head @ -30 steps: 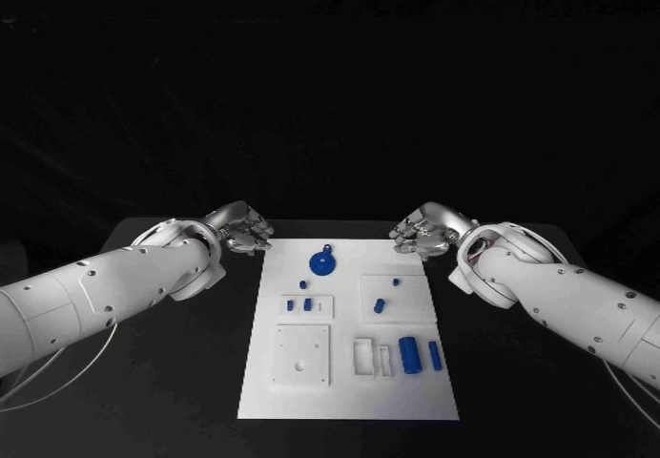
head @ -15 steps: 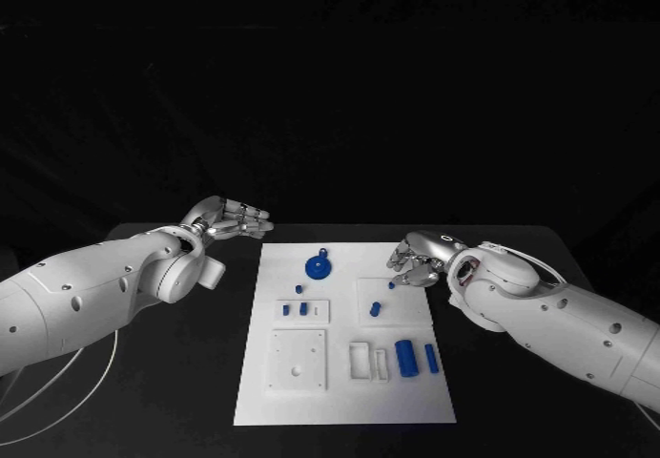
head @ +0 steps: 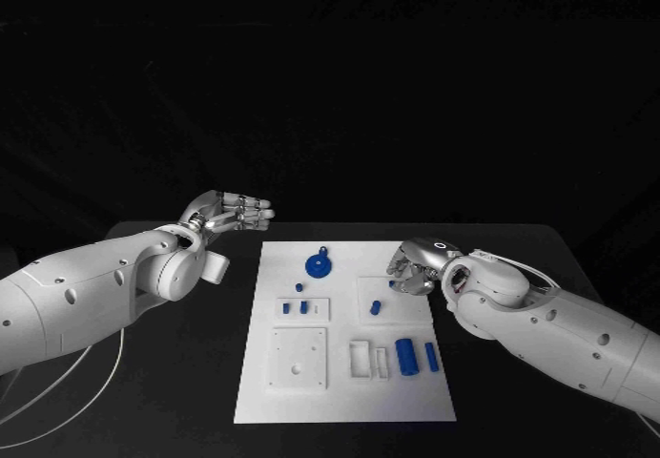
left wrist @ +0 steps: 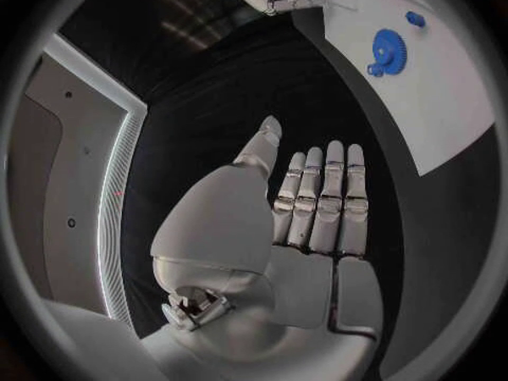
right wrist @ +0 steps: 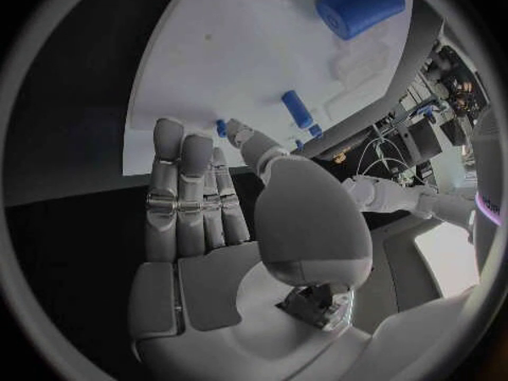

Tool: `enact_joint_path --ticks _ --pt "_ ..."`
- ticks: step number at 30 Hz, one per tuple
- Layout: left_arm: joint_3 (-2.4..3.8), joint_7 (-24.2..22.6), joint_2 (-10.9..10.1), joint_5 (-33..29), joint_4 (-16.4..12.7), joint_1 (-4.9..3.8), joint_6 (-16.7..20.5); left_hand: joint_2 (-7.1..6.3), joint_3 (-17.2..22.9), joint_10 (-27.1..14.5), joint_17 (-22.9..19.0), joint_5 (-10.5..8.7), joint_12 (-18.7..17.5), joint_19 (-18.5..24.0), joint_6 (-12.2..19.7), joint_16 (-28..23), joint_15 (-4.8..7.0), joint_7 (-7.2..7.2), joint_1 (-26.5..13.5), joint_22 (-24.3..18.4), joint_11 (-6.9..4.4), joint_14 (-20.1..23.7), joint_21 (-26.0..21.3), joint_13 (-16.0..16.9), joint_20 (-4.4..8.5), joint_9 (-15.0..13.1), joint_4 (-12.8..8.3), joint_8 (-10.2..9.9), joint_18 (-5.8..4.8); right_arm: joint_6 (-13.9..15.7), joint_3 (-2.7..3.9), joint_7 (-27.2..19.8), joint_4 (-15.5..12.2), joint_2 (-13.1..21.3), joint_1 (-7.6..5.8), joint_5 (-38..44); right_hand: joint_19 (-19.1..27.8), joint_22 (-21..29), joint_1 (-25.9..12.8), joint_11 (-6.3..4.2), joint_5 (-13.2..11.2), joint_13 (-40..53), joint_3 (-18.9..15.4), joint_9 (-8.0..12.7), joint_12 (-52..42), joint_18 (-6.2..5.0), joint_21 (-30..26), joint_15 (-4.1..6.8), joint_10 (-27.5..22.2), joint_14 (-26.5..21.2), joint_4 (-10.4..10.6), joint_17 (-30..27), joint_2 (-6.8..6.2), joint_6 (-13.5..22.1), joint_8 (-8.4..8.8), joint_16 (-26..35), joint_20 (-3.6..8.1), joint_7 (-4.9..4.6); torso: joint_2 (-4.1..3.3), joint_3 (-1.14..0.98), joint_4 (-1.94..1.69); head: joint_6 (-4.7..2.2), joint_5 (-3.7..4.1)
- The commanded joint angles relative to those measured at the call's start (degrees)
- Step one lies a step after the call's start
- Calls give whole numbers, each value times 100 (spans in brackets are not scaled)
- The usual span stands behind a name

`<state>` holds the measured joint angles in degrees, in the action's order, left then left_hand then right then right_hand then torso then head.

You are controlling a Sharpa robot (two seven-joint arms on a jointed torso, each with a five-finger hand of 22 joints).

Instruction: Assemble the parts on the task board

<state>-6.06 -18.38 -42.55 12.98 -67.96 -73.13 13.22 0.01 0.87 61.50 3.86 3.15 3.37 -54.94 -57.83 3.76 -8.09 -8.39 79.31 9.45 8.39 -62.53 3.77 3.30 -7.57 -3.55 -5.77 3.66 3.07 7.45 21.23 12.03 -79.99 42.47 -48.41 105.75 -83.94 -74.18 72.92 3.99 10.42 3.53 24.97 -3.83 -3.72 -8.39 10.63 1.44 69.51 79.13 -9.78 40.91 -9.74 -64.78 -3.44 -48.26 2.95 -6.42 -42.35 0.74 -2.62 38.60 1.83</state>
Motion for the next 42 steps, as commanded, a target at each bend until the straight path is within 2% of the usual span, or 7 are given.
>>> enact_joint_path --ticks 1,8,11,17,28,36,42 --pt "7 -202 1 -203 -30 -10 -87 49 -45 -22 -7 -24 6 -61 -2 -21 -15 -29 35 -116 10 17 46 4 10 -1 10 -1 -7 -73 -20 97 20 -26 28 236 -212 7 -1 -4 -12 -8 87 3 16 -50 34 9 -5 24 -1 -7 -68 -9 -16 -40 -25 12 -1 -1 2 19 -18" --pt "7 -203 5 -210 -46 -10 -97 53 -62 -35 -6 -25 11 -87 6 -24 -17 -32 30 -250 12 17 56 6 9 0 15 -4 -4 -82 -69 79 64 -87 58 275 -210 -5 2 -36 -41 -7 267 -2 16 -45 67 25 101 29 -19 -4 -39 -109 -18 -52 -11 36 1 -2 2 35 -37" --pt "7 -201 7 -211 -46 -10 -105 53 -62 -34 -6 -25 12 -87 6 -24 -17 -33 29 -251 12 17 56 6 9 0 16 -4 -4 -95 -95 80 81 -106 64 328 -229 -38 30 -90 -94 -3 386 -12 5 -39 128 69 270 50 -49 5 9 -233 -27 -69 18 70 1 -3 4 44 -42" --pt "7 -191 8 -211 -44 -10 -120 58 -68 -40 -7 -25 11 -104 -1 -25 -18 -30 26 -327 14 21 62 6 7 -1 14 -3 -2 -74 -141 85 137 -146 70 391 -212 -167 -8 -143 -191 -2 610 -9 14 47 378 117 423 61 -95 23 67 -390 -18 -68 81 106 -2 -3 3 49 -47" --pt "7 -165 15 -212 -31 -10 -143 64 -67 -38 -6 -25 11 -112 -2 -23 -16 -30 29 -367 12 14 67 6 8 0 9 -4 -2 -96 -245 127 174 -221 75 533 -217 -201 -20 -254 -273 14 673 -47 9 118 512 185 719 88 -91 40 175 -703 -37 -56 140 184 -1 0 4 76 -53" --pt "7 -144 20 -208 -19 -10 -147 66 -68 -46 -7 -25 11 -112 -2 -25 -19 -30 29 -384 15 23 68 6 7 0 5 -4 -3 -88 -280 240 178 -233 76 663 -228 -235 0 -296 -274 18 723 -69 13 179 683 223 846 120 -130 52 233 -841 -30 -39 190 207 2 0 3 85 -59" --pt "7 -134 20 -206 -11 -10 -148 65 -70 -52 -6 -25 11 -114 -3 -25 -20 -31 32 -404 17 25 71 6 6 -1 -5 -3 -3 23 -286 404 168 -240 77 830 -235 -293 -14 -309 -297 22 988 -83 11 212 992 245 933 159 -236 74 246 -910 -27 -19 219 221 2 -1 1 99 -47"
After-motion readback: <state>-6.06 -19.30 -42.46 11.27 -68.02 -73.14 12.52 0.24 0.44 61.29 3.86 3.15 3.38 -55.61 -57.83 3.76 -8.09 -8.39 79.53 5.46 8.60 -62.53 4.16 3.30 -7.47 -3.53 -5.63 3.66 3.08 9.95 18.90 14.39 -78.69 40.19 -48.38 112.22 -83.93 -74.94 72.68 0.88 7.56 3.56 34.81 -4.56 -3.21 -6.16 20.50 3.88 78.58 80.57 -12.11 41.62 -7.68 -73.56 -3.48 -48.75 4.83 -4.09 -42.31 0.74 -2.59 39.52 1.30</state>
